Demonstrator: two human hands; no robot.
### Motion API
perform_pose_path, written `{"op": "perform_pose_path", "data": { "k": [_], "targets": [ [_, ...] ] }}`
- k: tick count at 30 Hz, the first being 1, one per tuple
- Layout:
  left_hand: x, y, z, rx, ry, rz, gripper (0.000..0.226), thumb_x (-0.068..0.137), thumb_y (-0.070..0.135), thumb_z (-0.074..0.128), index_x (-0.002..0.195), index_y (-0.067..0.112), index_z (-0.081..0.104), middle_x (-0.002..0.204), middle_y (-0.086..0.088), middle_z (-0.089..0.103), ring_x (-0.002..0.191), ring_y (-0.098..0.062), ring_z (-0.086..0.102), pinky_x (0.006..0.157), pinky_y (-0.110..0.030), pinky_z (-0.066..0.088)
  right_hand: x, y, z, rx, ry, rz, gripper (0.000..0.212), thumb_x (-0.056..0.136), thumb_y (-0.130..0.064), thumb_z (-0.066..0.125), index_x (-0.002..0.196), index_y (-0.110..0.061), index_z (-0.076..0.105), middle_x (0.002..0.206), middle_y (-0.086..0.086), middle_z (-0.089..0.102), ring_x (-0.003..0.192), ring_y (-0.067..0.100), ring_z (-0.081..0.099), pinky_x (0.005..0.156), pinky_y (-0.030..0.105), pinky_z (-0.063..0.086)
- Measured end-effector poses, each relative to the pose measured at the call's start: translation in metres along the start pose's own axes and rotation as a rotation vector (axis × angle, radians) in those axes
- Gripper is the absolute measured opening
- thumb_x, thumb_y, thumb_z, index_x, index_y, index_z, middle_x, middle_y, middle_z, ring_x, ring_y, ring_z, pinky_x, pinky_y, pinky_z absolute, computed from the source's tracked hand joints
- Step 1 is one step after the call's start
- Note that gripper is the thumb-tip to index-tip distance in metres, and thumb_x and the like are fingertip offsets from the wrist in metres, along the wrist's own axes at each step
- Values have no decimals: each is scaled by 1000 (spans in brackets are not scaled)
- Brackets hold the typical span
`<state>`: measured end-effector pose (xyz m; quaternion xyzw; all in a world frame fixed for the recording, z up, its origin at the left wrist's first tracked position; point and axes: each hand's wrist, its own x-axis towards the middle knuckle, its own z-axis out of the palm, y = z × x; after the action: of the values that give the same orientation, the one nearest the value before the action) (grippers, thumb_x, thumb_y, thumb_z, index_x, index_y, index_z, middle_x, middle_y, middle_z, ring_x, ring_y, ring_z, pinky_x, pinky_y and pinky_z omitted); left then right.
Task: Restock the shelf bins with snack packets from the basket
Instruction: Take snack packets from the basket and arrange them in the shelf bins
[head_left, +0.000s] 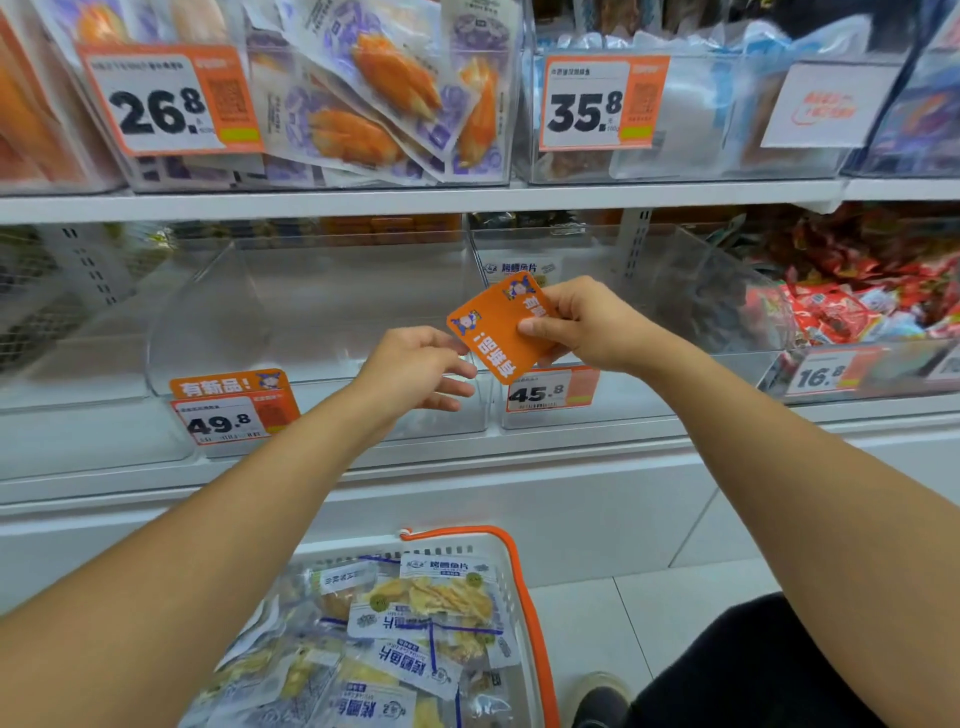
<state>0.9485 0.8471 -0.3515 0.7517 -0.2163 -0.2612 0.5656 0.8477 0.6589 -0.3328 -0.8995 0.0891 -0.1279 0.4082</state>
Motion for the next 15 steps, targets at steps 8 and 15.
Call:
{"op": "perform_pose_path", "data": {
  "k": [8,15],
  "targets": [
    [-7,-10,27,-71,-83,16,37,92,-4,56,122,15,46,110,-10,70,94,-24,70,75,-38,61,6,-2,0,12,128,-66,23,96,-12,63,93,11,63,91,28,69,84,34,71,73,43,62],
    [-12,-24,32,-73,-110,-15,54,91,-6,55,135,20,38,121,-8,65,100,-24,68,76,-38,59,0,-6,-1,-304,-16,-54,20,95,-19,65,91,1,69,90,13,72,83,24,70,76,36,60]
  ]
}}
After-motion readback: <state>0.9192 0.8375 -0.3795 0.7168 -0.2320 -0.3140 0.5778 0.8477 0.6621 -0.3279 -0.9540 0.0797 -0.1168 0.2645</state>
